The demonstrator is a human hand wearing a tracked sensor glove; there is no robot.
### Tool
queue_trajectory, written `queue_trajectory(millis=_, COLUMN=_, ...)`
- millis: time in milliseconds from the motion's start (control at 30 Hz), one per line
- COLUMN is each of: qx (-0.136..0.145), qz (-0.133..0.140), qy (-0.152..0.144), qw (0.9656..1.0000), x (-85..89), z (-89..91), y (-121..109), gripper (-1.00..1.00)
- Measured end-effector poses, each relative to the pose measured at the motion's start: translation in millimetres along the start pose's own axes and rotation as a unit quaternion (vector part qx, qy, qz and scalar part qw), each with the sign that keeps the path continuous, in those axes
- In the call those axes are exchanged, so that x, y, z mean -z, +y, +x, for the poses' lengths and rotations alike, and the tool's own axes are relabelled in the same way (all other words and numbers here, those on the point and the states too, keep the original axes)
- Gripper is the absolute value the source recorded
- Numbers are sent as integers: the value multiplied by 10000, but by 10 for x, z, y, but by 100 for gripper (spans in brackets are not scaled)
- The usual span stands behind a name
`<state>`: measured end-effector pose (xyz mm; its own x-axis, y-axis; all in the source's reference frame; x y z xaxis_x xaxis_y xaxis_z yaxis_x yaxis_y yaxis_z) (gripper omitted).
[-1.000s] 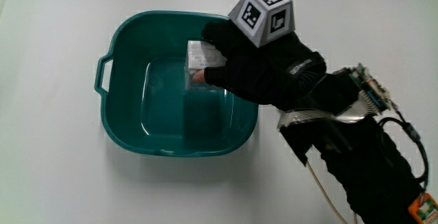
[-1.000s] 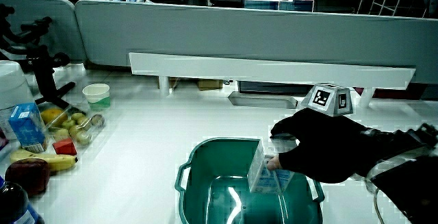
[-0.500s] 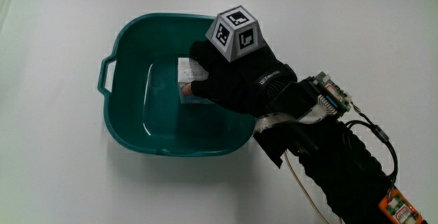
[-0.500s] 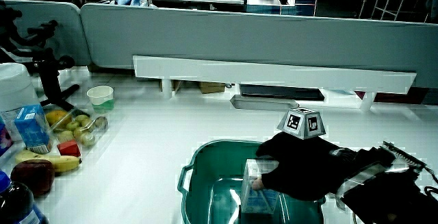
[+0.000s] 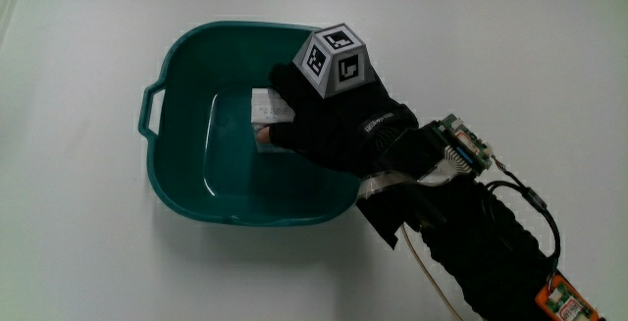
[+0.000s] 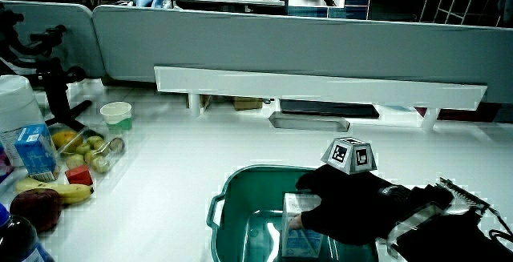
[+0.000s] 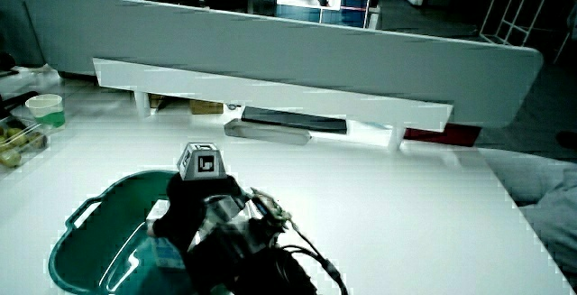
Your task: Place milk into plate
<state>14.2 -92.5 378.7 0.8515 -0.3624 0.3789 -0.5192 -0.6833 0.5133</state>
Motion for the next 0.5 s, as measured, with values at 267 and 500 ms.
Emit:
queue_trajectory(millis=267, qx=12, qz=-138, qy=235, qw=9996, x=-119, z=24, y=-171, gripper=-60)
queue_trajectory(millis=500, qx=87, qz=276, qy=-517, qw=9982, x=-126, z=-31, y=-490, gripper=-95)
